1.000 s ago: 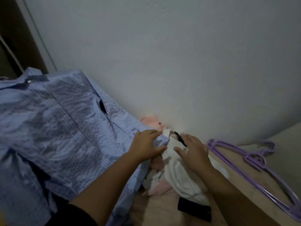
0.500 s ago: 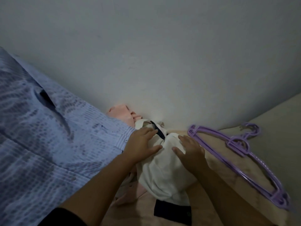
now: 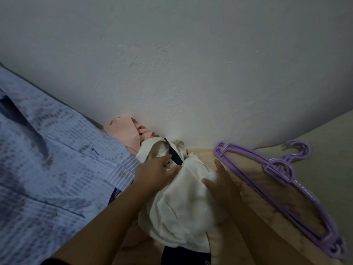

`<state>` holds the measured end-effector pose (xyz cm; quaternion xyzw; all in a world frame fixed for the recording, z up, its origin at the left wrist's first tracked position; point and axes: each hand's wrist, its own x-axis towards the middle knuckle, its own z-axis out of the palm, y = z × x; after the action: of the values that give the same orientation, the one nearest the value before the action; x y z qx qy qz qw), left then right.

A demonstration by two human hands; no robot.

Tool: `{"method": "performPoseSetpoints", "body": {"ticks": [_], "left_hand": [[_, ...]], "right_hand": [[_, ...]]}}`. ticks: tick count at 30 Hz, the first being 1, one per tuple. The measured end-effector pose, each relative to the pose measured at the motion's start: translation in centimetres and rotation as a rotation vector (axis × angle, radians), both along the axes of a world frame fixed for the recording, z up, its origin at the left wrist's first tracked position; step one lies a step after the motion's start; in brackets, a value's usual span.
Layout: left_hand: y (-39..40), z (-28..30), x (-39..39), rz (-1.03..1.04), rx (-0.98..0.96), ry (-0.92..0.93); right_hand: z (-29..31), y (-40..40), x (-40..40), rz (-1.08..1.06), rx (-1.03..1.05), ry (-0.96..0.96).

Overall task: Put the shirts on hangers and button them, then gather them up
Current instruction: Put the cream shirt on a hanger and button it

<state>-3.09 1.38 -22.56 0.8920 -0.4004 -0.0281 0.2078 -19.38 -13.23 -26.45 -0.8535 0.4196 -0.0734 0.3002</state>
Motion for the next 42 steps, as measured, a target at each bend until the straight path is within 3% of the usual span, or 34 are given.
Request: {"method": "performPoseSetpoints", "body": {"ticks": [3, 7, 11, 15, 19, 22, 25, 29, 32, 34, 35, 37, 39, 42], "left_hand": [[-1.0, 0.7, -1.0, -0.076, -0.1, -0.058], [-1.5, 1.2, -2.8, -0.284, -0.205, -0.094], [-1.0, 1.5, -4.6, -0.457, 0.061, -0.106], [1.4, 1.0, -5.3, -0.416, 0.401, 0.034], [4.1, 0.7, -6.0, -0.408, 0.572, 0.192], [4.6, 0.9, -6.8, -0.328, 0.407, 0.337], [3.8, 1.5, -7.1, -0.271, 0.224, 0.357], [2.0, 1.9, -7.2, -0.237, 0.017, 0.116], [0.4, 1.3, -6.6, -0.129, 0.015, 0.128], [-0.5, 0.6, -6.2, -0.112, 0.155, 0.192], [-0.6, 0.3, -5.9, -0.087, 0.098, 0.287], [-0.7, 0.5, -5.6, -0.104, -0.199, 0.41], [-0.4, 0.1, -4.8, -0.101, -0.376, 0.509], [0.9, -0.9, -4.1, 0.026, -0.334, 0.702]], "right_hand": [[0.7, 0.5, -1.0, 0.03, -0.059, -0.062], [1.3, 2.4, -2.7, 0.101, -0.402, -0.226], [1.5, 5.2, -5.4, 0.286, -0.645, -0.281], [1.4, 7.3, -8.3, 0.453, -0.428, -0.332], [1.8, 8.7, -10.8, 0.291, -0.17, -0.297], [2.0, 9.0, -11.3, 0.267, -0.145, -0.279], [2.2, 8.6, -10.6, 0.213, -0.126, -0.278], [2.4, 7.7, -8.8, 0.117, -0.121, -0.344], [2.1, 6.7, -6.6, 0.097, -0.103, -0.397], [1.6, 5.7, -5.0, 0.092, 0.015, -0.308], [1.2, 5.4, -4.3, 0.111, 0.083, -0.24], [0.9, 5.3, -3.3, 0.138, 0.157, -0.167], [1.0, 5.9, -2.9, 0.11, 0.24, -0.278], [0.8, 6.8, -3.7, 0.119, 0.329, -0.422]]}}
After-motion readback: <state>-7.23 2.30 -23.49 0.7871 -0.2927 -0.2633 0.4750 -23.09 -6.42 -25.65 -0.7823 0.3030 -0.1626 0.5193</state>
